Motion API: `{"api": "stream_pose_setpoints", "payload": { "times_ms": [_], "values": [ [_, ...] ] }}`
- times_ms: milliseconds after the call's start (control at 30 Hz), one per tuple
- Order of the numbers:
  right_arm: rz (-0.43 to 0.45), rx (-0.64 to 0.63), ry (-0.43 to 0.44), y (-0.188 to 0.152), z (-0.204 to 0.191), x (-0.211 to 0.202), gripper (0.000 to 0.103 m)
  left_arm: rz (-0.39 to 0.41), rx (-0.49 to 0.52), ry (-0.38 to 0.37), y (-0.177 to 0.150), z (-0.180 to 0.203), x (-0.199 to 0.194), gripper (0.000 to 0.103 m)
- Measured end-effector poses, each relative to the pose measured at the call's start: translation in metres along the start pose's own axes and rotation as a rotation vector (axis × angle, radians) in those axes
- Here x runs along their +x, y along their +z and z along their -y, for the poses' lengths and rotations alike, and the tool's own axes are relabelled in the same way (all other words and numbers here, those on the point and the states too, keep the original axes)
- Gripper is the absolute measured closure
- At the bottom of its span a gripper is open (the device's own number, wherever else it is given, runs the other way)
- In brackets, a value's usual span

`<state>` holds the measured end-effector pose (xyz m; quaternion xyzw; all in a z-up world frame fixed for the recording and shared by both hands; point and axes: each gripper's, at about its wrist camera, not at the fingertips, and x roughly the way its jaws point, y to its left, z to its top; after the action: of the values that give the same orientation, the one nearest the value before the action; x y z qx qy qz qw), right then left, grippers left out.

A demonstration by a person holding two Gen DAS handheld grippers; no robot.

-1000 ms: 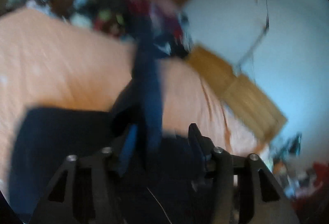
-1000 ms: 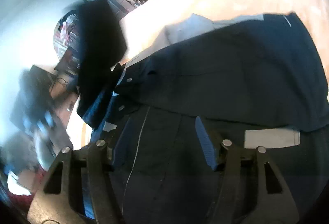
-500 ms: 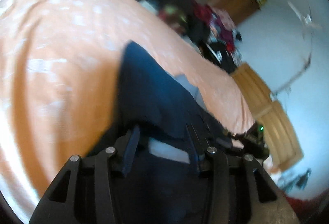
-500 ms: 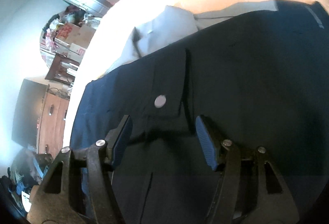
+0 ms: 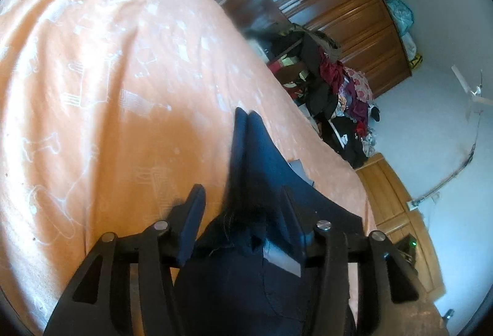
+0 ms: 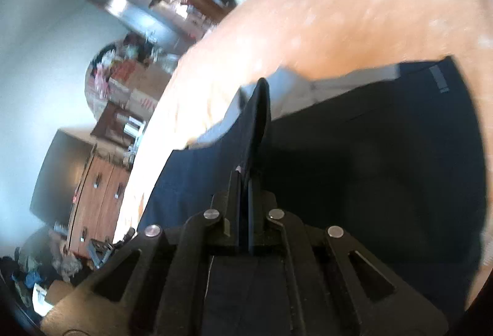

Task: Fold small clothes
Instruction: 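Fold the held shirt side with the left tool across the shirt body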

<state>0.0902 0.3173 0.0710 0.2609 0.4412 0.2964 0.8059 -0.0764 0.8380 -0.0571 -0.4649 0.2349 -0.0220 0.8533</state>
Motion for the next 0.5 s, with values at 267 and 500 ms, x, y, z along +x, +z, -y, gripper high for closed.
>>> {"api": "stream_pose_setpoints", "payload": {
  "times_ms": [267,500],
  "values": [
    [0.036,0.03,-0.08,-0.006,0.038,-0.031,0.101,-0.113,0.104,0.173,-0.006,0.018,0.031,0.051],
    [0.012,0.032,-0.202,-0.009,0.066,-0.033,0.1,-0.157,0.15,0.266,-0.011,0.027,0.047,0.05]
  ]
}}
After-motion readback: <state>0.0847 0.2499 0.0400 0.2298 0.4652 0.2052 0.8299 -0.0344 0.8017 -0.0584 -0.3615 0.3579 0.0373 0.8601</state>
